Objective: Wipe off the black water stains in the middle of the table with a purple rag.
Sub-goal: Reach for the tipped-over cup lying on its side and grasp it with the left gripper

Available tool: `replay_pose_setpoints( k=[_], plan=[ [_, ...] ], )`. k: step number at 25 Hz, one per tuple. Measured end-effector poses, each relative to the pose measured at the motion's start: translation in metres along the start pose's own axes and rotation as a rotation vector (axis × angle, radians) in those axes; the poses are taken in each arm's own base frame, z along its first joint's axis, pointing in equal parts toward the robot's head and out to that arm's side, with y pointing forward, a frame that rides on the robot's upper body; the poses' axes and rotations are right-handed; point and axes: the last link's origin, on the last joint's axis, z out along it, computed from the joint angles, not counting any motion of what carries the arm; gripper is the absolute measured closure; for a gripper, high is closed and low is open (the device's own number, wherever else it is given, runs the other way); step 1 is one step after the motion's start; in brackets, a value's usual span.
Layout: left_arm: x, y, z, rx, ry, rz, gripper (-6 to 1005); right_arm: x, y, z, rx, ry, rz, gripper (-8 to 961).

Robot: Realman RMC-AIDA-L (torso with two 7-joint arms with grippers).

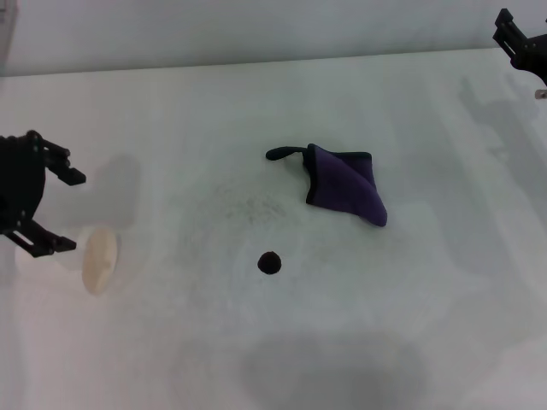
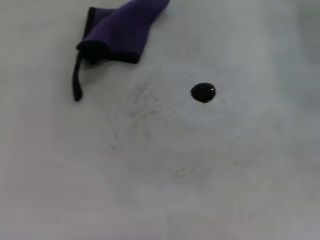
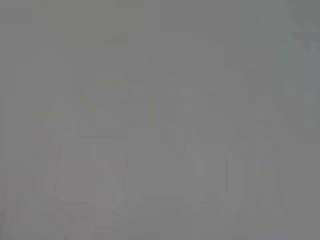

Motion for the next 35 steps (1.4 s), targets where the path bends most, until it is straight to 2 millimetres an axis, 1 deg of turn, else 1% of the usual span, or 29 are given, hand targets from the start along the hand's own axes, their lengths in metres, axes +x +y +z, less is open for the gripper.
replay_pose_setpoints(
  k=[4,12,17,21,28,35],
  plan=[
    [0.003,0.003,0.007,-0.018,-0.004,0.023,124,0.0,0.0,0.0,-0.001,0.001,0.0,123],
    [0.009,0.006,0.012,-0.052,-0.094,0.071,124,0.002,-0.001,-0.002,0.002,0.007,-0.001,123],
    [0.013,0.011,0.023,-0.069,-0.157,0.092,124,0.005,-0.002,-0.004,0.006,0.016,0.001,124],
    [0.014,0.013,0.028,-0.075,-0.172,0.085,124,0.006,-0.002,-0.005,0.007,0.02,0.002,124],
    [0.01,0.015,0.028,-0.069,-0.182,0.075,124,0.006,-0.002,-0.005,0.007,0.02,0.003,124],
    [0.002,0.015,0.022,-0.023,-0.228,0.052,124,0.005,-0.001,-0.004,0.005,0.017,0.004,123]
  ],
)
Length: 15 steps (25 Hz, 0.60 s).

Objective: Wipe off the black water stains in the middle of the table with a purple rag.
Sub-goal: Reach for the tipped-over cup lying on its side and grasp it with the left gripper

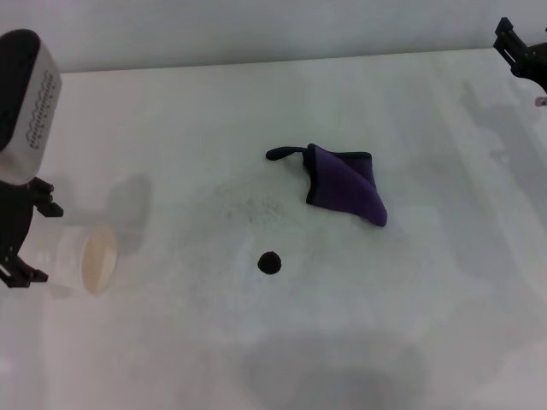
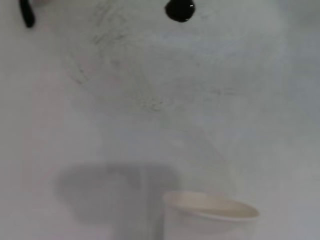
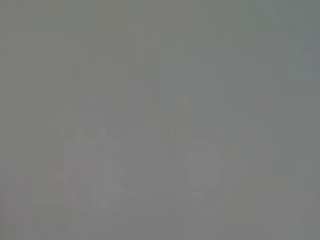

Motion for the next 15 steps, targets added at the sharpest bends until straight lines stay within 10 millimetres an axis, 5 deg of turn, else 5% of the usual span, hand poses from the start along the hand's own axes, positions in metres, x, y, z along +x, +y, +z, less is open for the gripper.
replay_pose_setpoints(
  k=[15],
  plan=[
    [-0.004,0.004,0.024,0.042,-0.031,-0.011,123,0.0,0.001,0.001,-0.006,0.0,-0.003,123]
  ],
)
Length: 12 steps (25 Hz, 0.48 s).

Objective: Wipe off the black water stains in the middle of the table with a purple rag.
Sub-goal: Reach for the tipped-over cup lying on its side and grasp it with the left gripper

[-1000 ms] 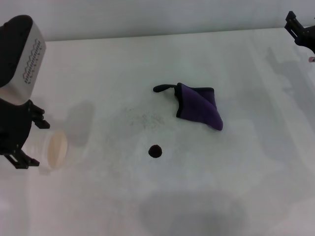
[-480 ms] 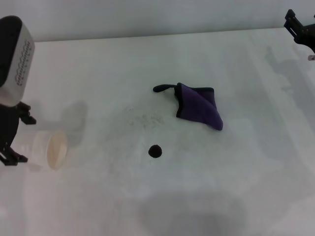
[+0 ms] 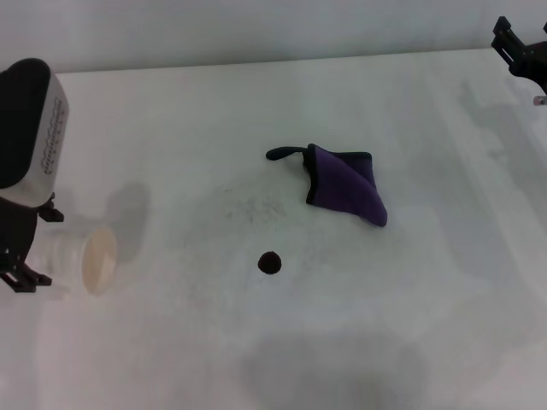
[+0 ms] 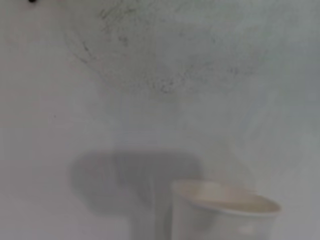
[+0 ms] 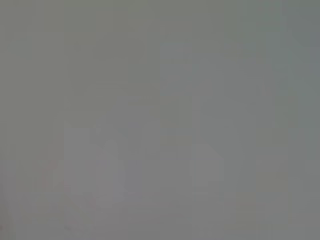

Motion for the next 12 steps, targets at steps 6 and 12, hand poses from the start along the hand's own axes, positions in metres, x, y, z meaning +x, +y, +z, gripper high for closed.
replay_pose_setpoints(
  k=[6,12],
  plan=[
    [0.003,-0.002,0.008,0.006,0.04,-0.009,123,0.001,-0.001,-0.001,0.001,0.0,0.0,124],
    [0.001,-0.002,0.019,0.002,0.057,-0.024,123,0.0,0.001,-0.001,-0.009,-0.002,-0.005,124]
  ],
)
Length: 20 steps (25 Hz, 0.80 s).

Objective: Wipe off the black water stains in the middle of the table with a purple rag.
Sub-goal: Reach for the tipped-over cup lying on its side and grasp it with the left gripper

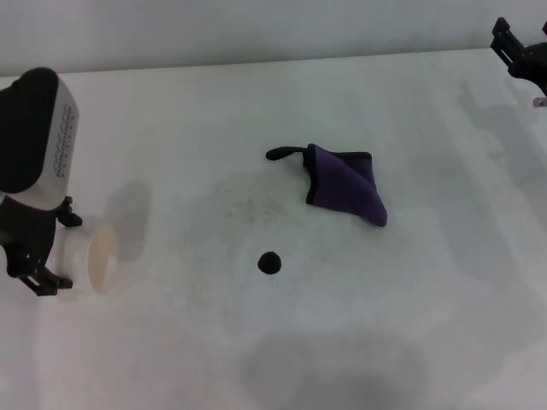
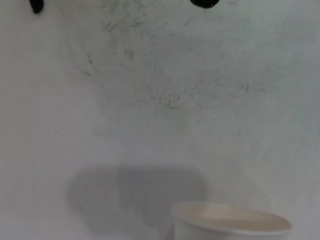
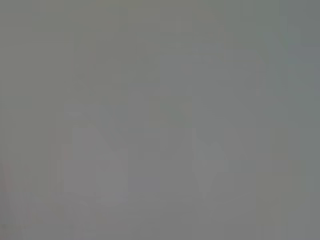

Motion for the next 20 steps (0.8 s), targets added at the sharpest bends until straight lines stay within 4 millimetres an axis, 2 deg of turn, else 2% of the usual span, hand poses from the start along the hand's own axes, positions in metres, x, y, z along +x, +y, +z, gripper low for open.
replay_pose_setpoints(
  k=[20],
  plan=[
    [-0.004,0.002,0.014,0.001,0.024,-0.033,124,-0.001,0.002,0.001,-0.014,0.0,-0.008,123]
  ],
)
